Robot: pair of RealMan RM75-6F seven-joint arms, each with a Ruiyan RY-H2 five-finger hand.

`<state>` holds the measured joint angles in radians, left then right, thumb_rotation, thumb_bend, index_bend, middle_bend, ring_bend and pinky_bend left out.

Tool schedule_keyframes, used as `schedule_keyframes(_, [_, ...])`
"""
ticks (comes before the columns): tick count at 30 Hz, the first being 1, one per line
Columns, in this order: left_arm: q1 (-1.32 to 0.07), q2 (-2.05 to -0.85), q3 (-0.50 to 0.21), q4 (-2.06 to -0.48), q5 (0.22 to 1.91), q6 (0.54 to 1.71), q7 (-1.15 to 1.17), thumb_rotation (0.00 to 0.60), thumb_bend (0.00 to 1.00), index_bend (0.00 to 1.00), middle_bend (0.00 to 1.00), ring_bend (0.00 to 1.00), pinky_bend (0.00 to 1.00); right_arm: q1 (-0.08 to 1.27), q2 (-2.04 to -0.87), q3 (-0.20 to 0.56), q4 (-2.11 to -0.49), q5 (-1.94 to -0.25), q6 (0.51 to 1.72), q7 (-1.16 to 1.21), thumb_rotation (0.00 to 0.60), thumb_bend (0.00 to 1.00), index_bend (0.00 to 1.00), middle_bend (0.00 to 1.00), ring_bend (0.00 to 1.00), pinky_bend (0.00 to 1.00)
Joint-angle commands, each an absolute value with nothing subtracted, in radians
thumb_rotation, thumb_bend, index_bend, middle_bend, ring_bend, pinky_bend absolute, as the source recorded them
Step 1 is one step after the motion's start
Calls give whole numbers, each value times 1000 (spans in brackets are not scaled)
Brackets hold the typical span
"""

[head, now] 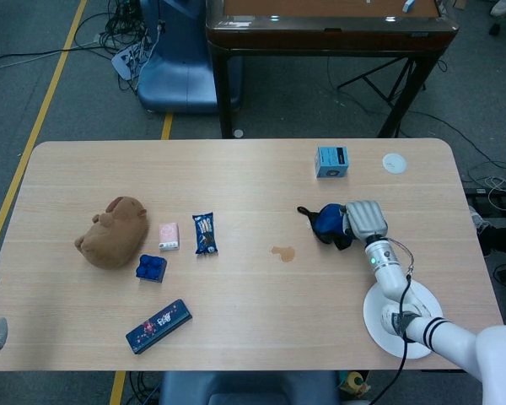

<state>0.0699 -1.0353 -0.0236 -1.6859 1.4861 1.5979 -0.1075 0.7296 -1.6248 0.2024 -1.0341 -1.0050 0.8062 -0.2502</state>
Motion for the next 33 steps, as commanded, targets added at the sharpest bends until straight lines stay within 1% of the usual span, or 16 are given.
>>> schedule_keyframes(1, [70,-1036,-23,-1684,1486,1597,-110,600,483,124,0,0,0,718,-1575,211,-1160,-1082,877,-220,600,1000,826,616,658,930])
schedule_keyframes(6, [71,-1037,-23,-1679,1489,1599,-117,600,482,124,0,0,0,723,-1583,203,-1255,-1154,930,-223,600,1000,828,616,658,930])
schedule_keyframes(11, [72,-1036,-21,-1676,1489,1598,-122,600,483,125,0,0,0,745,-1652,177,-1256,-1201,940,-259,600,1000,833,616,658,931])
schedule_keyframes(19, [80,-1030,-19,-1676,1488,1604,-139,600,483,128,0,0,0,773,-1767,125,-1166,-1233,903,-331,600,1000,833,616,658,930])
schedule_keyframes(22, [84,-1028,-18,-1675,1488,1608,-143,600,483,128,0,0,0,773,-1794,113,-1125,-1241,905,-359,600,1000,833,616,658,931])
schedule_keyframes(33, [82,-1028,-16,-1677,1495,1604,-144,600,483,128,0,0,0,765,-1827,130,-997,-1201,893,-423,600,1000,833,616,658,931])
